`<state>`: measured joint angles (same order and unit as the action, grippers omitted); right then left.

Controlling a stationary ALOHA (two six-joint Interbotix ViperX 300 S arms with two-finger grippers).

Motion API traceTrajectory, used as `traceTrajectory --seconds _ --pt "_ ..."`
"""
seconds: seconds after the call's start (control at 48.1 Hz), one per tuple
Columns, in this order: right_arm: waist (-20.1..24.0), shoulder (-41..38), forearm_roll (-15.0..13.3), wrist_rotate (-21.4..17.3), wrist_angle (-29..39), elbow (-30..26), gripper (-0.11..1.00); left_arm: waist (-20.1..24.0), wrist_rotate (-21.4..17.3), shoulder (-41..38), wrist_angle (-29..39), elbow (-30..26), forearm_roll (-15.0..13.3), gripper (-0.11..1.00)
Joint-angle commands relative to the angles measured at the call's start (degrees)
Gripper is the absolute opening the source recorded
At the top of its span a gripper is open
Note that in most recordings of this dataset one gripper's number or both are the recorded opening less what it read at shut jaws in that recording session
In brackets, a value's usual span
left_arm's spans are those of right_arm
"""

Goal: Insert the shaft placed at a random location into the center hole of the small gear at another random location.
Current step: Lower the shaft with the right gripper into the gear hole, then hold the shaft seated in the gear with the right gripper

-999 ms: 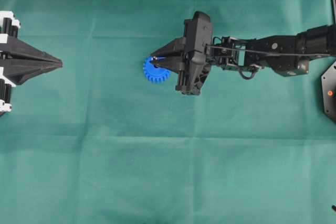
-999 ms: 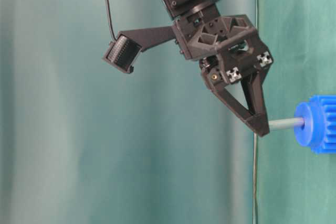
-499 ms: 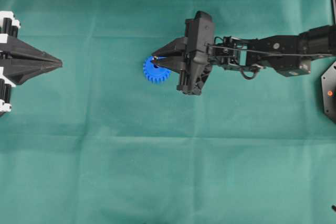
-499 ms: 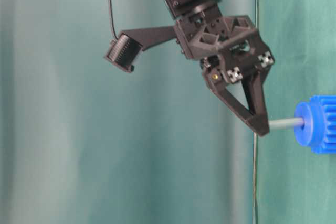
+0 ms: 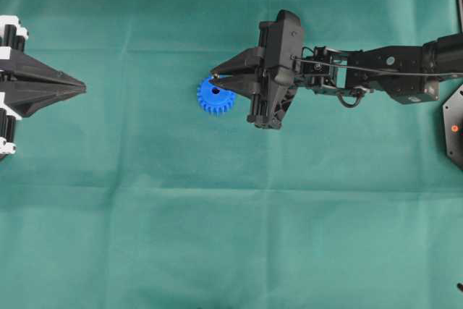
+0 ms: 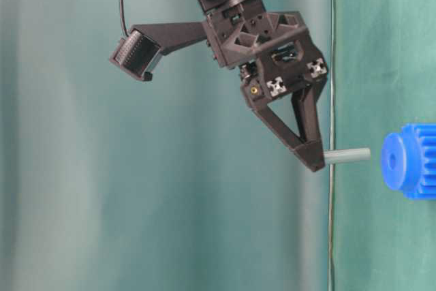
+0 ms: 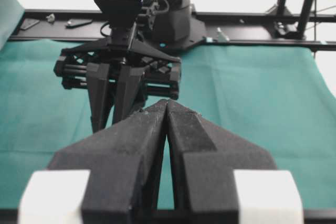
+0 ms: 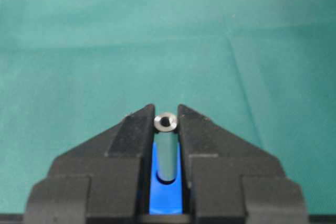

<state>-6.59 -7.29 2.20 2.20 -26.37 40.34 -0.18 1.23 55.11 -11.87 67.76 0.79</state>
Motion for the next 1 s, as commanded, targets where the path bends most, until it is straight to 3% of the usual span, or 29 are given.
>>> traceTrajectory --seconds 0.0,0.978 --pt "0.2 0.2 -0.1 0.9 -1.1 -1.7 0.13 0.0 0.1 -0.4 -0.4 -1.3 0.2 0.0" --pt "0.2 -6.5 0.7 -0.2 -3.6 -1.9 0.13 0.1 0.0 -0.4 -0.4 -1.2 0.2 0.0"
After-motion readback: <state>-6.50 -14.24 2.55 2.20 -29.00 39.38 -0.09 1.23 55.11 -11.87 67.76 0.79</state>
